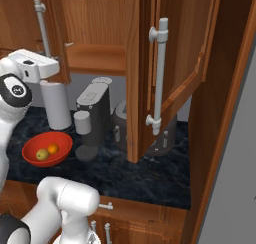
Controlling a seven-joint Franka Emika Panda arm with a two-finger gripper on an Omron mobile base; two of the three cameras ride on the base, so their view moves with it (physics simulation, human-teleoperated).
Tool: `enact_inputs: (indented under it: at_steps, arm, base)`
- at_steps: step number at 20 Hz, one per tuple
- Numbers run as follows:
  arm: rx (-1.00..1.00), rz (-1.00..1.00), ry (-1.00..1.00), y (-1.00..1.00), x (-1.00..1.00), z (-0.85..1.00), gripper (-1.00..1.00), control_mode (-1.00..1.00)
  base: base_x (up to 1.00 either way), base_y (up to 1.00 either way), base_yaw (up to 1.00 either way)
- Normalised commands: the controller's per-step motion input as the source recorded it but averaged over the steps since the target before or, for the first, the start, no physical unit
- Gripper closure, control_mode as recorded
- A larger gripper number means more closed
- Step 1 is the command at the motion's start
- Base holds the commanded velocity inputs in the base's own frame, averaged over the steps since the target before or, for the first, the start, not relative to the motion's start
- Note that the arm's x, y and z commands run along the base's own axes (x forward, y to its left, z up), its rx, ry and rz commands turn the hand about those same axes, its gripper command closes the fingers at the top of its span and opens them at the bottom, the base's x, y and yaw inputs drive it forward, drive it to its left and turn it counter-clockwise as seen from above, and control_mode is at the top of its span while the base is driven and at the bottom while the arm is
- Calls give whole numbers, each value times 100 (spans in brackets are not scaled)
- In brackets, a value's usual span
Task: Open the cabinet. Pick the apple and tangerine from the cabinet and place them into the bowl. Then close the cabinet.
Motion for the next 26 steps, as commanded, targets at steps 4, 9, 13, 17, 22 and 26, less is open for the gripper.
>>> enact_inputs:
  at_steps: [4,9,13,17,22,26]
  arm:
    - [0,0,0,0,49,-9,-100,-100]
    - [0,0,0,0,38,-13,-100,-100]
    - [0,0,0,0,29,-10,-100,-100]
    - [0,0,0,0,41,-17,-100,-100]
    - [0,0,0,0,32,-15,-100,-100]
    - [0,0,0,0,10,-3,-100,-100]
  base:
    - [0,0,0]
    - [0,0,0]
    - [0,0,0]
    - [0,0,0]
    - [0,0,0]
    - [0,0,0]
